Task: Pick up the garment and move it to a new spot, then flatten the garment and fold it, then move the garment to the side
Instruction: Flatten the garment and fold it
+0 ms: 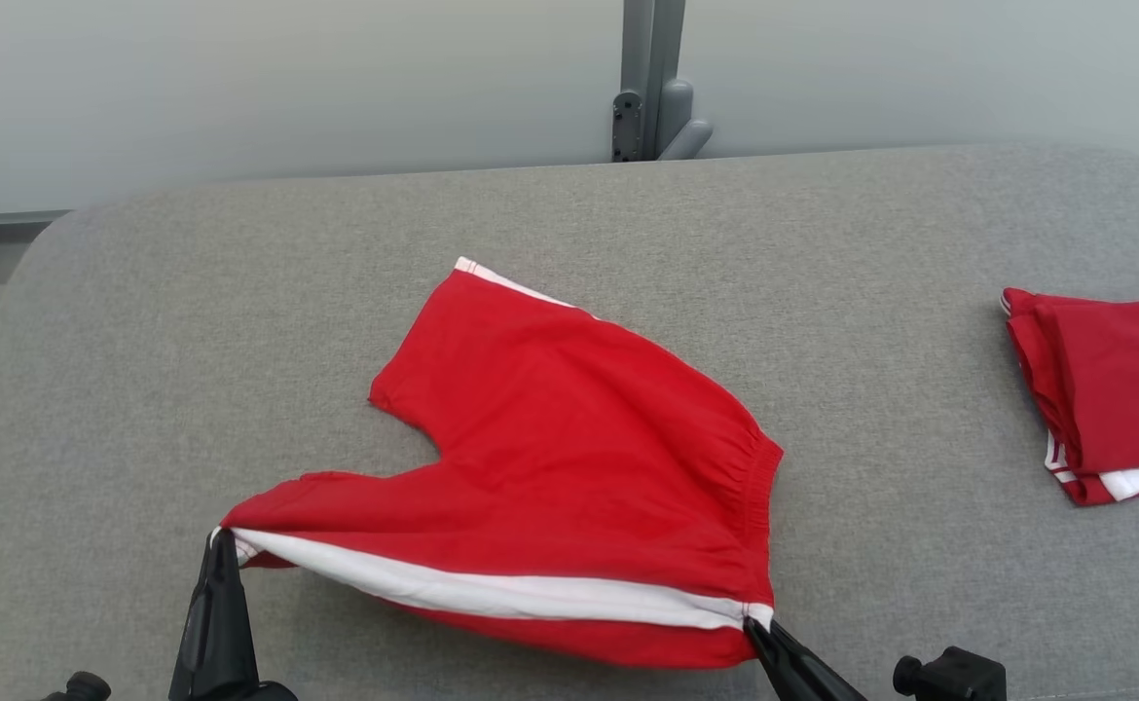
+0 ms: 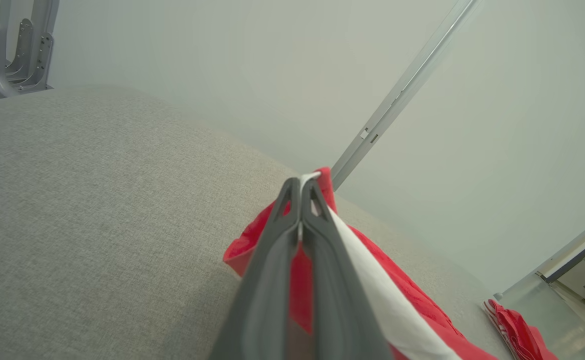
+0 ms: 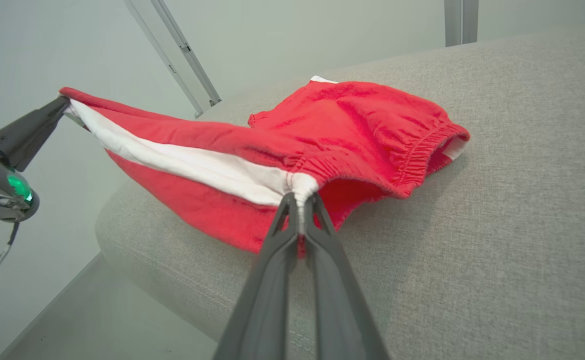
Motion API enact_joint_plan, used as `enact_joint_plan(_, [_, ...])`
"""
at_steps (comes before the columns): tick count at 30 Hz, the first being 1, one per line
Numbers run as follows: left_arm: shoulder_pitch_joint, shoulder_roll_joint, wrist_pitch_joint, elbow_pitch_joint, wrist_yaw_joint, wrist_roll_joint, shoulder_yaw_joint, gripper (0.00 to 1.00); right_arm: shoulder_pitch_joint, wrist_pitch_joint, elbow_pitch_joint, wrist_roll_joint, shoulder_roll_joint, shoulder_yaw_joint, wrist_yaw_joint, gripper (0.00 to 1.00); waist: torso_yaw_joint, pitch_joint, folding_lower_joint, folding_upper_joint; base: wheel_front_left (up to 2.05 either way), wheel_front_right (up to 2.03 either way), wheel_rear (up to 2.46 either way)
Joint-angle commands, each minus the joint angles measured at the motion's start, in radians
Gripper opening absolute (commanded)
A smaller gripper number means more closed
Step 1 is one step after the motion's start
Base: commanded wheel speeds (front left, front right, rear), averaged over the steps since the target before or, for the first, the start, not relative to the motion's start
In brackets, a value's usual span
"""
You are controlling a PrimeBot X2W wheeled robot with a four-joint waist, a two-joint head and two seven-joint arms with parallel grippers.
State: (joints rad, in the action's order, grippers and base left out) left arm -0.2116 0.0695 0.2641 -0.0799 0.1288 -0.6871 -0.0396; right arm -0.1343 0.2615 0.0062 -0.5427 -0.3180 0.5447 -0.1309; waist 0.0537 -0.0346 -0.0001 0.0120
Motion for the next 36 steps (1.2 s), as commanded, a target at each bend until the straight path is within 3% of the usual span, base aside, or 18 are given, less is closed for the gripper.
enact_joint_plan(1, [-0.011,0.009,-0.001,-0.003,0.003,0.005,0.005,0.0,-0.011,0.002,-0.008,-0.006,-0.006,0.012,0.001,0.0,-0.022,0.01,0.0001,-0.012,0.0,0.0,0.0])
enact_joint_plan(13, [0.169,0.06,-0.001,0.138,0.003,0.015,-0.04,0.0,0.044,0.002,0.054,-0.057,0.076,-0.031,0.001,0.0,-0.064,0.011,0.0001,-0.012,0.0,0.0,0.0])
enact_joint_plan(27, [0.602,0.092,-0.001,0.549,0.003,0.046,-0.223,0.0,0.205,0.002,0.211,-0.063,0.21,-0.139,0.001,0.0,-0.13,-0.113,0.0001,-0.012,0.0,0.0,0.0])
enact_joint_plan(36, [0.847,0.077,-0.001,0.783,0.003,0.054,-0.264,0.0,0.339,0.002,0.295,-0.045,0.259,-0.161,0.001,0.0,-0.173,-0.235,0.0001,-0.012,0.0,0.0,0.0])
